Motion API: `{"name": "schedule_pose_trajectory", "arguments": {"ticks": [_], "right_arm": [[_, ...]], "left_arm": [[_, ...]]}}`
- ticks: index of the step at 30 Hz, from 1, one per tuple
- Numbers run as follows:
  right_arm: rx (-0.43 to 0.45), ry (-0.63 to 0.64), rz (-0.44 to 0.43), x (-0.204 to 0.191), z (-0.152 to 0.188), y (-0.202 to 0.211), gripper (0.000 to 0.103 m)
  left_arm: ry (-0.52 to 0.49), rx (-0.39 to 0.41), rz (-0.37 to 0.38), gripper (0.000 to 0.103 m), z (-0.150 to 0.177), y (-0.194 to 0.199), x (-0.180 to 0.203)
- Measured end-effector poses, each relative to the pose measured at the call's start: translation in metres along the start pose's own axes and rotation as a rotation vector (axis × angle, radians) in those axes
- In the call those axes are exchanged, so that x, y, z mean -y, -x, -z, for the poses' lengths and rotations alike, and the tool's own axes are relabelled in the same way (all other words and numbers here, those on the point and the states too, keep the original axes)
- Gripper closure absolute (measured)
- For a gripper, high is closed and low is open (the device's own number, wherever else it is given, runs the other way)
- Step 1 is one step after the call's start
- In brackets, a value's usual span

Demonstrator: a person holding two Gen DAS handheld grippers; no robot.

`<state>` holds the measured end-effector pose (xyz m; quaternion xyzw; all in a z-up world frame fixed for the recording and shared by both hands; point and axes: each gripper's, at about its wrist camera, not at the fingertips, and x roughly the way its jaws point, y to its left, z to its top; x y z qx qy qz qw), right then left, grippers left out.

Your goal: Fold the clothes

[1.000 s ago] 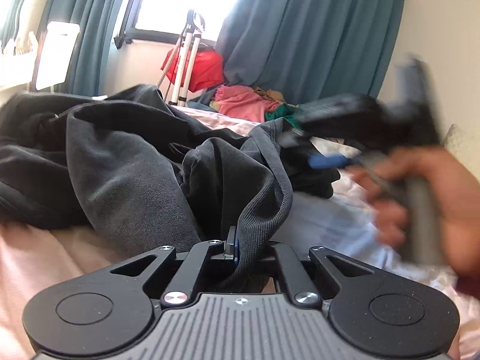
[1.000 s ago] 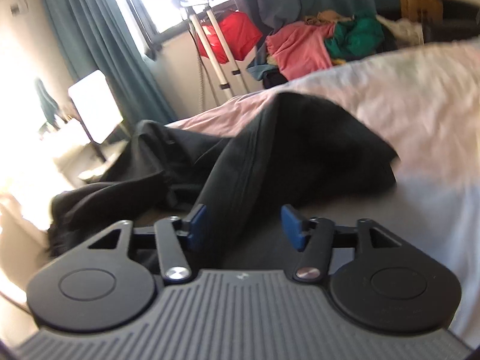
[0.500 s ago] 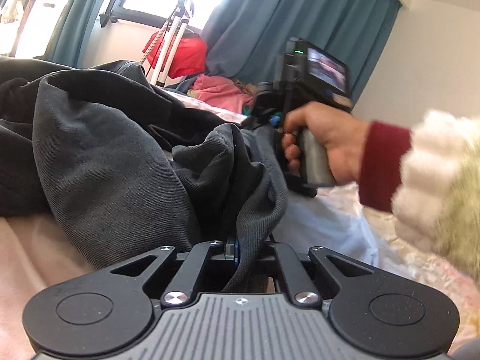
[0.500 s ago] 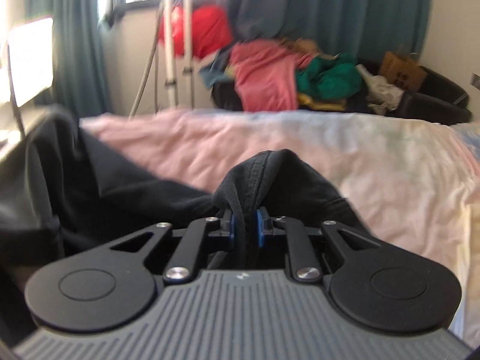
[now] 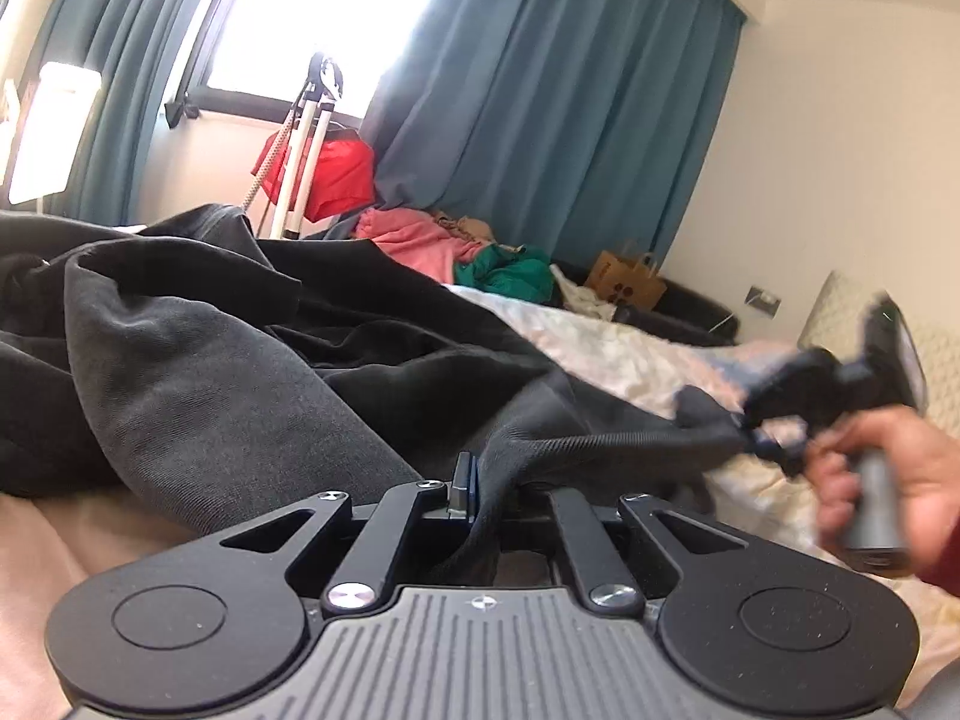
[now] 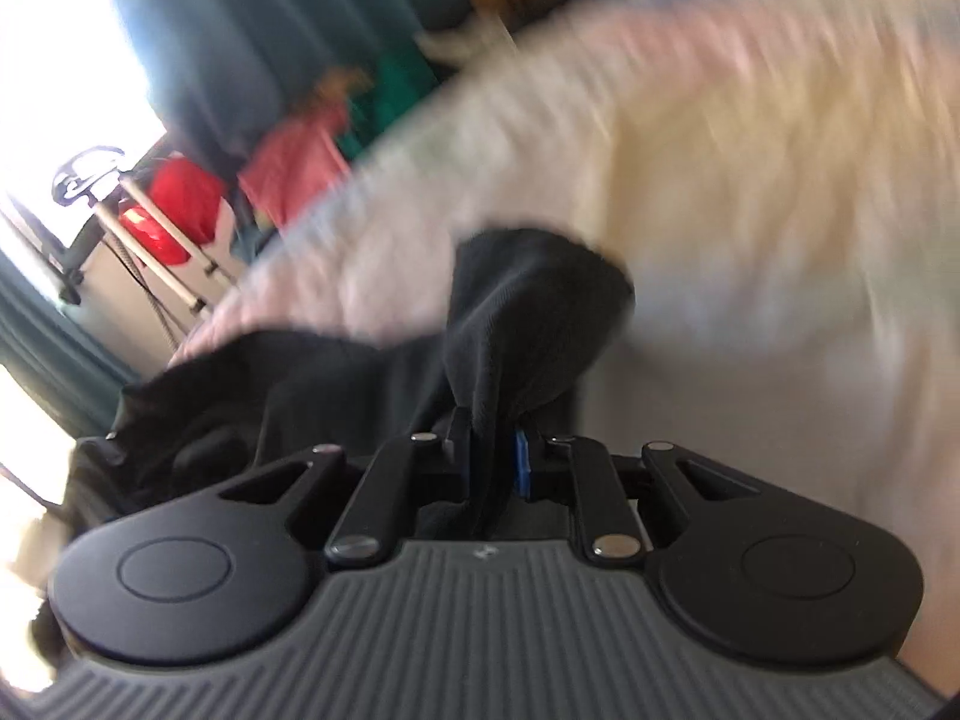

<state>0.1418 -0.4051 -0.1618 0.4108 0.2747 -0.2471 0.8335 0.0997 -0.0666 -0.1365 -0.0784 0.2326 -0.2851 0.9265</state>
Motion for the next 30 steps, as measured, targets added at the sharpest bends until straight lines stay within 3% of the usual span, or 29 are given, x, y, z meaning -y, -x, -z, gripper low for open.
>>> {"name": "schedule_pose_trajectory", "arguments": {"ticks": [2, 4, 8, 9, 11, 13, 16, 17, 20, 21, 24, 27, 30], "right_arm": [[-0.099, -0.141, -0.089, 0.03, 0.002, -0.004, 0.083], [-0.118, -0.255, -0.134, 0.048, 0.005, -0.005, 0.08], [-0.16, -0.405, -0.226, 0.063, 0.01, -0.016, 0.041], [-0.157, -0.418, -0.23, 0.062, 0.011, -0.02, 0.037], [-0.138, -0.405, -0.206, 0.061, 0.009, -0.022, 0.037], [-0.075, -0.337, -0.111, 0.055, 0.007, -0.019, 0.038], [0.011, -0.249, -0.057, 0.05, -0.002, -0.022, 0.039], [0.027, -0.226, -0.042, 0.049, -0.005, -0.025, 0.046], [0.048, -0.176, -0.032, 0.047, -0.012, -0.03, 0.085], [0.07, -0.171, -0.044, 0.048, -0.015, -0.026, 0.092], [0.135, -0.156, -0.08, 0.051, -0.024, -0.014, 0.096], [0.203, -0.14, -0.116, 0.054, -0.032, -0.002, 0.096], [0.364, -0.123, -0.098, 0.059, -0.04, 0.022, 0.096]], "left_arm": [[-0.009, -0.021, -0.033, 0.098, 0.002, -0.002, 0.005], [0.006, -0.043, -0.056, 0.098, 0.002, -0.002, 0.006], [-0.007, -0.06, -0.09, 0.097, 0.004, -0.003, 0.01], [-0.019, -0.059, -0.096, 0.096, 0.004, -0.004, 0.01], [-0.038, -0.06, -0.106, 0.096, 0.005, -0.006, 0.011], [-0.039, -0.067, -0.113, 0.096, 0.006, -0.008, 0.008], [-0.032, -0.08, -0.119, 0.096, 0.006, -0.011, 0.005], [-0.032, -0.083, -0.12, 0.096, 0.006, -0.012, 0.005], [-0.011, -0.085, -0.108, 0.096, 0.005, -0.012, 0.002], [-0.004, -0.084, -0.102, 0.095, 0.005, -0.013, 0.001], [0.009, -0.076, -0.078, 0.095, 0.004, -0.013, -0.001], [0.015, -0.067, -0.025, 0.084, 0.003, -0.012, 0.001], [0.001, -0.05, 0.025, 0.078, 0.003, -0.01, 0.006]]}}
